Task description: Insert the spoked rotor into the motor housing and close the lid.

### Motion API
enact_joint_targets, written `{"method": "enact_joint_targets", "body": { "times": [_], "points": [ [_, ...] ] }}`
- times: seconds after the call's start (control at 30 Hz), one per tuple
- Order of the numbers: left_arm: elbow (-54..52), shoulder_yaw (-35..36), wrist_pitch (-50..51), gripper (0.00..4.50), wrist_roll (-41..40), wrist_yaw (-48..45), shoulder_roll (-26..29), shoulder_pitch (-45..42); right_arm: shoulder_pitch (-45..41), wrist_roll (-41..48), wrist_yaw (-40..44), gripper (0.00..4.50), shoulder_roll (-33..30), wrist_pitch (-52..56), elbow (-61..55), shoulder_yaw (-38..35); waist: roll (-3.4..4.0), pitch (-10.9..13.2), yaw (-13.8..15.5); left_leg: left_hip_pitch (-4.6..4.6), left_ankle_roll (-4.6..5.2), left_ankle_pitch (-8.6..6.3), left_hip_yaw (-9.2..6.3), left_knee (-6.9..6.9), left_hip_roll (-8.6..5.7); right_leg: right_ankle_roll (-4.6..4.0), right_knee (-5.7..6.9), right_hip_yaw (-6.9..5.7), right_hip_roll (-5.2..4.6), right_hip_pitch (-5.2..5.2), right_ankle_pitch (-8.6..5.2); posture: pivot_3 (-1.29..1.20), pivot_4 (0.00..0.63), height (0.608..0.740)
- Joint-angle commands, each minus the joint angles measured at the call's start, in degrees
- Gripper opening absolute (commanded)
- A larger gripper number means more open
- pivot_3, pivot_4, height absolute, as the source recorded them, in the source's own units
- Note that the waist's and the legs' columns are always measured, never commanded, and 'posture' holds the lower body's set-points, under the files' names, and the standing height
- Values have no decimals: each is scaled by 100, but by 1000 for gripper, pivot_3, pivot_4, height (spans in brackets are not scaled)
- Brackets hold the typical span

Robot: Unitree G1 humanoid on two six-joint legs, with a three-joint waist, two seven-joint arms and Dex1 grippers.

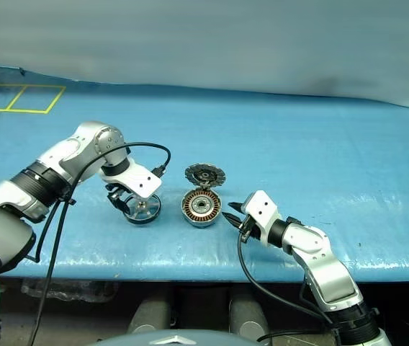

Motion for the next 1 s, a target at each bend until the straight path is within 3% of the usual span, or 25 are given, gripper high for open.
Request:
{"method": "enact_joint_targets", "body": {
  "times": [0.03, 1.0],
  "points": [
    [-16, 199, -63, 3646, 73, -13, -22, -6, 5, 28, -12, 1332, 2, -17, -234, -63, 0, 0, 1, 0, 0, 0, 0, 0, 0, 0, 0, 0, 0, 0, 0, 0, 150, 740],
    [6, 180, -644, 3646, -104, -13, -10, 204, 13, 1, -70, 1332, 13, -55, -221, -61, 0, 0, 4, 2, 0, 0, 0, 0, 0, 0, 0, 0, 0, 1, 0, 0, 150, 740]
  ]
}}
